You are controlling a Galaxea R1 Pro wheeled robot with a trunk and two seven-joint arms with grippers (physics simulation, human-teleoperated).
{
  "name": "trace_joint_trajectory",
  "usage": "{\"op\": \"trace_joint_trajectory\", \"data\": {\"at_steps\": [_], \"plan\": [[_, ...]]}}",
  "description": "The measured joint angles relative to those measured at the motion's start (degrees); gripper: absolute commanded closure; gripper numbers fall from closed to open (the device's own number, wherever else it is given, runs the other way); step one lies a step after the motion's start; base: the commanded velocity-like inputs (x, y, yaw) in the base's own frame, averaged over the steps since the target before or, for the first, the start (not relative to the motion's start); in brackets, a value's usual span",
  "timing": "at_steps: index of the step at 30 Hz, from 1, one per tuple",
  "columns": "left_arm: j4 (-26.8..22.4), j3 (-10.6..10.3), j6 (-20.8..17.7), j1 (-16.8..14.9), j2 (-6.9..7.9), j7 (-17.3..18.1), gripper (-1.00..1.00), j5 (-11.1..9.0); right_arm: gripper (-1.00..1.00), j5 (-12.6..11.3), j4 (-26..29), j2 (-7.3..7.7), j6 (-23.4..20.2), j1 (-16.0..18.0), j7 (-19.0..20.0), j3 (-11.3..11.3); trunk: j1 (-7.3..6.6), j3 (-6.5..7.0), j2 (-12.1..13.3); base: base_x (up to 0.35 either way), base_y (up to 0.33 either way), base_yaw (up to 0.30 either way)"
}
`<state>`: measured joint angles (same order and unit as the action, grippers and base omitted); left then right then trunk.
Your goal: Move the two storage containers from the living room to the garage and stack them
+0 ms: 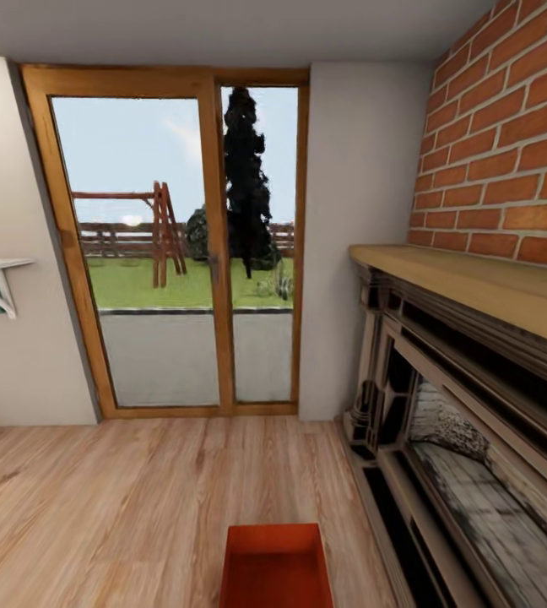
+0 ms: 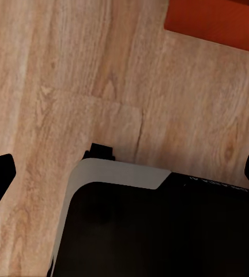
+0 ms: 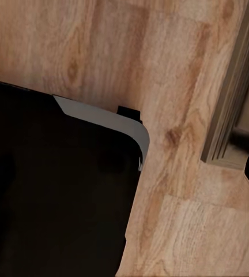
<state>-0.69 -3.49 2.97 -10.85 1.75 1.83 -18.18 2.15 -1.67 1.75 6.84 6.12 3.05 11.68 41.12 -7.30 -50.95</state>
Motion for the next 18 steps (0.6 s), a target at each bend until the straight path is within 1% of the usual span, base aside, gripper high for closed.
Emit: {"op": "trace_joint_trajectory", "data": {"at_steps": [12, 14, 18], "plan": [[0.00, -0.02, 0.14, 0.00, 0.00, 0.00, -1.00, 0.00, -1.00, 0.01, 0.00, -0.06, -0.06, 0.00, 0.00, 0.08, 0.00, 0.00, 0.00, 0.316, 0.000, 0.000], [0.00, -0.05, 0.37, 0.00, -0.04, 0.00, -1.00, 0.05, -1.00, 0.01, 0.00, -0.08, -0.07, 0.01, 0.00, 0.04, 0.01, 0.00, 0.00, 0.163, 0.000, 0.000], [0.00, -0.13, 0.62, 0.00, -0.14, 0.00, -1.00, 0.15, -1.00, 0.01, 0.00, -0.08, -0.07, 0.00, 0.00, 0.01, 0.03, 0.00, 0.01, 0.042, 0.000, 0.000]]}}
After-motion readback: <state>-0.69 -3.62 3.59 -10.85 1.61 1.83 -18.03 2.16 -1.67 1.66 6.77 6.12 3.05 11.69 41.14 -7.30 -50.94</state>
